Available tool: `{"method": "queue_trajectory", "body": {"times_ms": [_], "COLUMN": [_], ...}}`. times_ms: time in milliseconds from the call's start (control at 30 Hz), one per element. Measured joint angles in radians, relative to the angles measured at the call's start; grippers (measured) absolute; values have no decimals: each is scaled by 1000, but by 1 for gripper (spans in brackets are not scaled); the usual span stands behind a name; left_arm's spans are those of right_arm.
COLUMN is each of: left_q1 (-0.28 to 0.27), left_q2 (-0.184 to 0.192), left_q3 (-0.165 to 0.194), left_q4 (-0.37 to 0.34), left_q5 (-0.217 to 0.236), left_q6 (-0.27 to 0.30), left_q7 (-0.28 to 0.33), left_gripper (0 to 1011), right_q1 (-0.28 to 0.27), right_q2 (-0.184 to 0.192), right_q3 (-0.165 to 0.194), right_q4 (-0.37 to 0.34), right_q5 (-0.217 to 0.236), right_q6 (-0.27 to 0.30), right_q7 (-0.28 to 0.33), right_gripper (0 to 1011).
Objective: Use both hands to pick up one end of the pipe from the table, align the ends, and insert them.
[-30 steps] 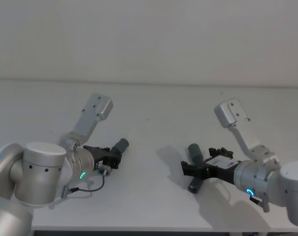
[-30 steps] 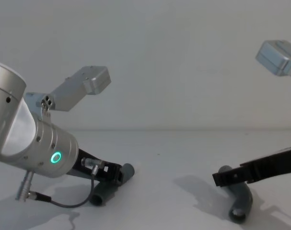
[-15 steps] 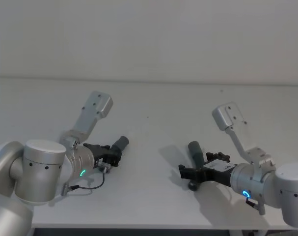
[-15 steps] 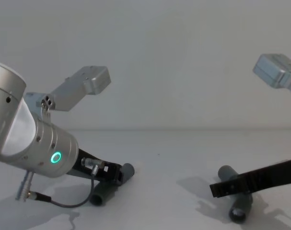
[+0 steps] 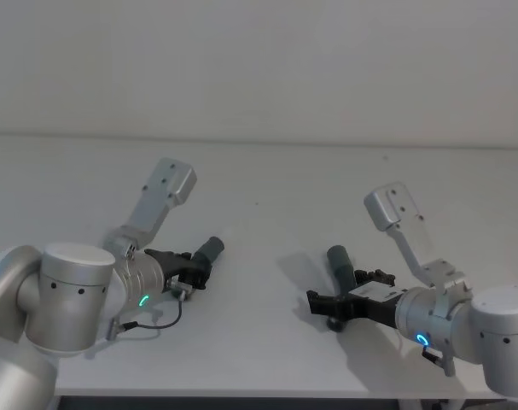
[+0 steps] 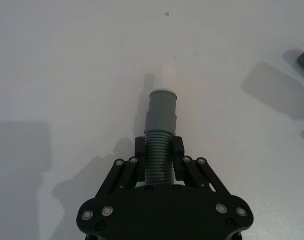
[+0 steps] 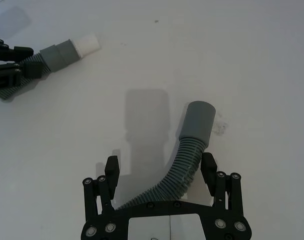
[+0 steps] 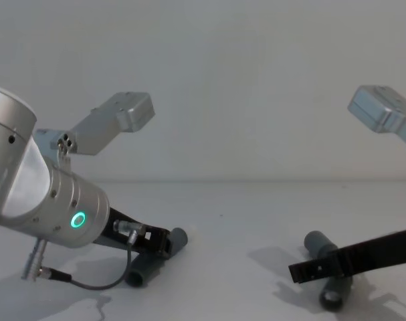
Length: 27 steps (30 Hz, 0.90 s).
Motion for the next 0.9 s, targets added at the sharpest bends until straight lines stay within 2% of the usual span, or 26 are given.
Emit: {"method": "queue_trajectory", "body": {"times_ms": [433,667,700,767,800,867,900], "left_q1": [0,0,0,0,0,0,0], "left_q2": [0,0,0,0,0,0,0], "left_q3": [0,0,0,0,0,0,0], "left_q4": [0,0,0,0,0,0,0], "left_q5": [0,0,0,0,0,0,0], "left_q6": [0,0,0,0,0,0,0], "left_q7": [0,0,0,0,0,0,0], "left_gripper": [301,301,301,301,301,301,301], "right_q1": [0,-1,-1,-1,-1,-1,-1], "right_q2": [-8,-10,-11,-11,-11,-11,-11], "right_q3": [4,5,5,5,5,5,5], "right_q4": [10,12,13,13,13,13,14], "right_q5": [-6,-8,-8,-8,-8,-8,-9], "right_q6": [-4,-5,-5,-5,-5,-5,-5], "right_q7": [4,4,5,5,5,5,5], "right_gripper": [1001,873,822,792,738,691,631]}}
